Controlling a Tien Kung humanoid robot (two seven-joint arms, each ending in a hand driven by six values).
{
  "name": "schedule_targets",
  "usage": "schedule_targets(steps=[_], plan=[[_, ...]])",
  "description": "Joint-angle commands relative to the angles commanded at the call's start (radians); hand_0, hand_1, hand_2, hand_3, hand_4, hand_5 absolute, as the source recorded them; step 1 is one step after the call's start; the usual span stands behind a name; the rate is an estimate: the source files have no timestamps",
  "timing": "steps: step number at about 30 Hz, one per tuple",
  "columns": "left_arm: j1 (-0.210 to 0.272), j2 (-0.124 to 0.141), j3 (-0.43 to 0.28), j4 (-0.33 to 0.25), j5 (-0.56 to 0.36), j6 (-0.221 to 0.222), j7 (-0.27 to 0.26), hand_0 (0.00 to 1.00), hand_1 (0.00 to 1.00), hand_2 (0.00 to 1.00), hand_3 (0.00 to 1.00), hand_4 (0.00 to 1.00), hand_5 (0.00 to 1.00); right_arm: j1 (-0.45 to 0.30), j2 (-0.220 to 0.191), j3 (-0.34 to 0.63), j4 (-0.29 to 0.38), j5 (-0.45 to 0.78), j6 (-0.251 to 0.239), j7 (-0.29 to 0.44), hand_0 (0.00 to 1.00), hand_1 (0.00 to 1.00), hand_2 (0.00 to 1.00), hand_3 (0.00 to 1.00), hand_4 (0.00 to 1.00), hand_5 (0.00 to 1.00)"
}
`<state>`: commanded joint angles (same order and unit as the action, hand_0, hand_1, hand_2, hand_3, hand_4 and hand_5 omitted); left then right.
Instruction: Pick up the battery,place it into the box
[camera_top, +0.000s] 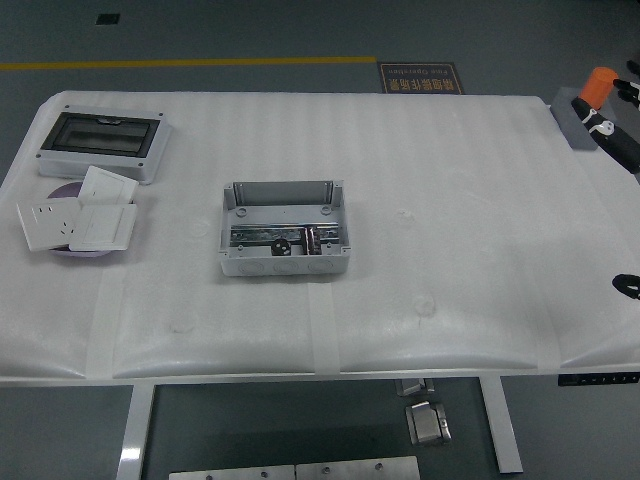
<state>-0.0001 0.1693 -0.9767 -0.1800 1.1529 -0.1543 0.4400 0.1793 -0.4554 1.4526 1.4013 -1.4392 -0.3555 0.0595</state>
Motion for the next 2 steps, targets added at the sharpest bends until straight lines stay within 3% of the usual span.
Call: schedule_targets(steps=[2], plan=[[-0.001,-0.001,-0.001,0.0,-0.002,0.001,0.0,0.628,0.652,0.485,0.546,0.473,0.304,0.001,0.001,0.003,0.001,-0.001,0.0,0.0,0.96,0.847,0.835,0.923,0.972,0.582]])
